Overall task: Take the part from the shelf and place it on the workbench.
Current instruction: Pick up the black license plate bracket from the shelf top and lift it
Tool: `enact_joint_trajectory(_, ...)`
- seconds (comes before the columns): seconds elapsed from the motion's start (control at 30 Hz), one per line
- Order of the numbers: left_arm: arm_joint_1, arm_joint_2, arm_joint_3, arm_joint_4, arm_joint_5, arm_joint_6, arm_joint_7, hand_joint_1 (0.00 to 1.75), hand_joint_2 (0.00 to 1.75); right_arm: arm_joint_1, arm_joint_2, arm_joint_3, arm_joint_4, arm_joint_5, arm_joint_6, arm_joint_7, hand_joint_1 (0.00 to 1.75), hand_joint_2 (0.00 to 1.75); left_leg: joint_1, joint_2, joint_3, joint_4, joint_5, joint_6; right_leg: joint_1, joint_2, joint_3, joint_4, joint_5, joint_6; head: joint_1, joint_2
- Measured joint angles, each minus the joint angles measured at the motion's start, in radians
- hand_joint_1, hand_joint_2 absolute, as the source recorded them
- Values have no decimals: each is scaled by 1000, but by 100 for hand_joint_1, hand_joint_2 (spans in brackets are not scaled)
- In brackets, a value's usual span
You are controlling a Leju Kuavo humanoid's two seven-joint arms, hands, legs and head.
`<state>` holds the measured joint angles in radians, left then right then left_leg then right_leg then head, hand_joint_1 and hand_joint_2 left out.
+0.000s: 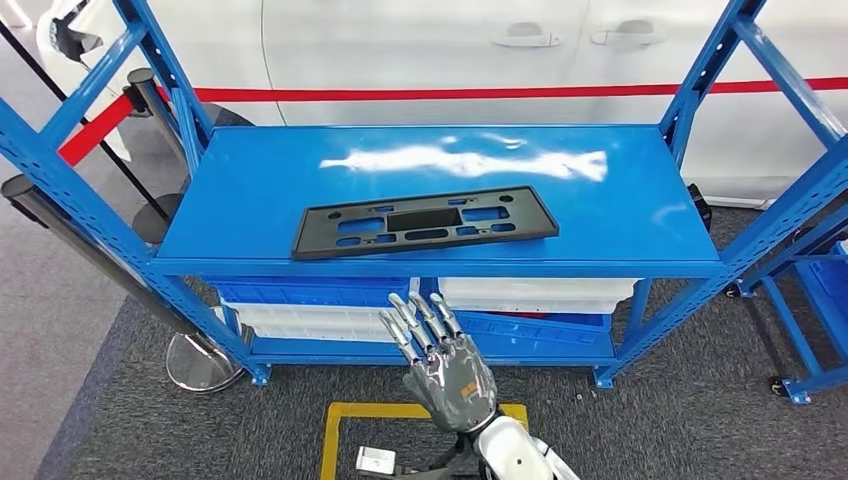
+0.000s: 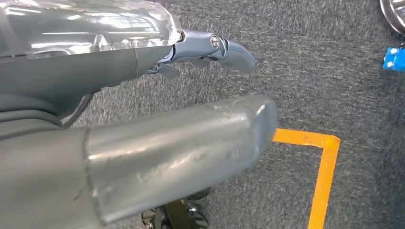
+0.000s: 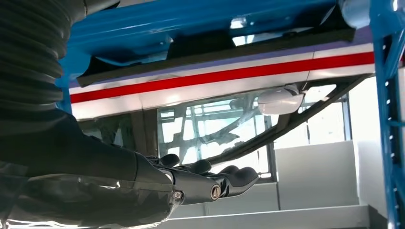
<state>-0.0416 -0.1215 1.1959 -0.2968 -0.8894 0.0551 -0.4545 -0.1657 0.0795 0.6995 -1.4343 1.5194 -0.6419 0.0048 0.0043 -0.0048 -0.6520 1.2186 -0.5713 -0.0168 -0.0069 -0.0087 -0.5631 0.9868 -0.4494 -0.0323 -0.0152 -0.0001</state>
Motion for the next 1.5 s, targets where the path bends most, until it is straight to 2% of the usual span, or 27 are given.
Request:
enact_joint_trajectory(0.03, 0, 3, 5, 0, 2, -10, 1, 0, 0, -3, 7, 5, 21, 8, -6, 3, 0, 175, 4, 0, -24, 48, -13, -6, 0, 0, 0, 1, -1, 0, 0, 0)
enact_joint_trajectory(0.07, 1, 4, 8, 0, 3, -20, 1, 0, 0, -6, 13, 9, 42, 12, -11, 5, 0, 175, 8, 0, -33, 63, -8, -11, -1, 0, 0, 3, -3, 1, 0, 0)
enact_joint_trajectory(0.1, 1, 6, 10, 0, 4, -28, 1, 0, 0, -9, 19, 14, 60, 13, -15, 5, 0, 175, 13, 1, -23, 41, 15, -15, -2, 0, 0, 7, -5, 3, 0, 0)
enact_joint_trajectory(0.17, 0, 9, 15, 1, 6, -38, 1, 0, 0, -16, 30, 20, 88, 12, -20, 6, 0, 175, 21, 2, 37, -85, 79, -22, -6, 1, 0, 17, -13, 13, -1, 0)
enact_joint_trajectory(0.2, -1, 10, 17, 1, 7, -41, 1, 0, 0, -20, 35, 21, 98, 11, -22, 6, 0, 175, 22, 1, 65, -142, 98, -21, -6, 2, -1, 23, -17, 19, -2, 0)
enact_joint_trajectory(0.27, -2, 11, 23, 2, 9, -43, 0, 0, 0, -29, 42, 22, 114, 7, -24, 6, 0, 175, 19, -2, 86, -189, 102, -6, -3, 4, -3, 30, -21, 31, -3, 0)
enact_joint_trajectory(0.33, -1, 11, 26, 3, 10, -43, 0, 0, 0, -35, 46, 22, 127, 0, -24, 6, 0, 175, 16, -4, 85, -191, 104, 13, -3, 5, -4, 29, -22, 41, -3, 0)
enact_joint_trajectory(0.4, -2, 11, 27, 3, 10, -44, -1, 0, 0, -41, 48, 22, 138, -5, -24, 6, 0, 175, 16, -3, 88, -195, 107, 28, -6, 5, -13, 55, -40, 50, 0, 0)
enact_joint_trajectory(0.5, -3, 11, 28, 3, 11, -43, 0, 0, 0, -47, 49, 23, 151, -10, -23, 7, 0, 175, 14, -1, 91, -197, 105, 42, -6, 5, -101, 223, -120, 55, 5, 0)
enact_joint_trajectory(0.53, -3, 11, 29, 3, 12, -42, 0, 0, 0, -48, 49, 23, 157, -13, -23, 9, 0, 175, 12, -1, 91, -197, 104, 45, -6, 5, -135, 281, -137, 55, 6, 0)
enact_joint_trajectory(0.57, -3, 11, 31, 3, 14, -41, 1, 0, 0, -48, 49, 23, 162, -16, -22, 11, 0, 175, 9, -2, 92, -196, 102, 47, -6, 5, -156, 310, -134, 52, 6, 0)
enact_joint_trajectory(0.6, -3, 10, 32, 3, 15, -40, 2, 0, 0, -49, 49, 22, 166, -18, -21, 12, 0, 175, 5, -3, 95, -196, 100, 48, -4, 6, -158, 301, -112, 47, 6, 0)
enact_joint_trajectory(0.63, -3, 10, 33, 3, 16, -39, 3, 0, 0, -50, 49, 22, 169, -22, -20, 14, 0, 175, 2, -4, 100, -196, 97, 48, -1, 6, -141, 255, -75, 39, 7, 0)
enact_joint_trajectory(0.67, -3, 9, 34, 3, 17, -39, 4, 0, 0, -53, 49, 22, 170, -24, -19, 15, 0, 175, -1, -5, 104, -197, 94, 49, 4, 7, -113, 187, -33, 27, 8, 0)
enact_joint_trajectory(0.73, -4, 4, 35, 5, 17, -38, 5, 0, 0, -59, 50, 21, 173, -26, -17, 16, 0, 175, -5, -6, 109, -196, 87, 44, 14, 7, -64, 77, 9, 6, 5, 0)
enact_joint_trajectory(0.83, -5, 1, 38, 7, 16, -35, 12, 0, 0, -66, 51, 18, 176, -29, -11, 19, 0, 175, -1, -4, 111, -201, 82, 28, 21, 9, -48, 36, 9, -2, 4, 0)
enact_joint_trajectory(0.9, -7, 0, 41, 8, 16, -34, 17, 0, 0, -70, 54, 11, 178, -33, -7, 25, 0, 175, -1, -2, 111, -189, 69, 19, 14, 8, -34, 18, 12, -4, 4, 0)
enact_joint_trajectory(0.93, -8, 0, 43, 8, 15, -34, 19, 0, 0, -74, 56, 6, 178, -36, -5, 29, 0, 175, -1, -1, 99, -159, 52, 14, 9, 7, -25, 8, 14, -6, 3, 0)
enact_joint_trajectory(1.0, -9, 0, 48, 8, 14, -34, 23, 0, 0, -83, 59, -11, 182, -42, 1, 39, 0, 175, 4, -1, 41, -43, -2, 4, 5, 5, -13, -1, 11, -8, 0, 0)
enact_joint_trajectory(1.07, -8, 3, 53, 8, 11, -35, 25, 0, 0, -89, 59, -33, 188, -46, 8, 49, 0, 175, 10, -1, -24, 63, -28, -6, 4, 5, -8, 1, 5, -7, -1, 0)
enact_joint_trajectory(1.1, -7, 4, 54, 8, 10, -36, 27, 0, 0, -90, 59, -45, 193, -48, 9, 52, 0, 175, 13, 0, -37, 71, -14, -10, 2, 5, -5, 4, 0, -5, 0, 0)
enact_joint_trajectory(1.13, -6, 5, 54, 8, 9, -37, 27, 0, 0, -92, 59, -54, 196, -50, 10, 55, 0, 175, 17, 0, -27, 35, 21, -14, 0, 6, -1, 7, -5, -2, -1, 0)
enact_joint_trajectory(1.2, -6, 7, 55, 8, 4, -39, 28, 0, 0, -97, 59, -70, 203, -54, 10, 56, 0, 175, 22, 2, 25, -95, 97, -19, -1, 8, 5, 17, -18, 8, -1, 0)
enact_joint_trajectory(1.27, -8, 10, 57, 8, -1, -40, 28, 0, 0, -100, 59, -83, 208, -59, 10, 55, 0, 175, 20, 1, 59, -176, 124, -10, 1, 9, 4, 28, -28, 20, -1, 0)
enact_joint_trajectory(1.4, -7, 12, 60, 8, -2, -41, 30, 0, 0, -102, 59, -103, 211, -65, 9, 50, 0, 175, 18, -1, 63, -189, 122, 22, 0, 9, -1, 38, -39, 37, 0, 0)
enact_joint_trajectory(1.43, -7, 12, 61, 8, -2, -41, 31, 0, 0, -104, 59, -107, 211, -66, 10, 50, 0, 175, 19, -1, 65, -192, 122, 29, -2, 9, -12, 64, -56, 41, 3, 0)
enact_joint_trajectory(1.5, -8, 13, 65, 8, -3, -41, 32, 0, 0, -104, 59, -117, 212, -70, 10, 50, 0, 175, 19, -1, 67, -194, 121, 39, -4, 9, -70, 178, -112, 47, 8, 0)
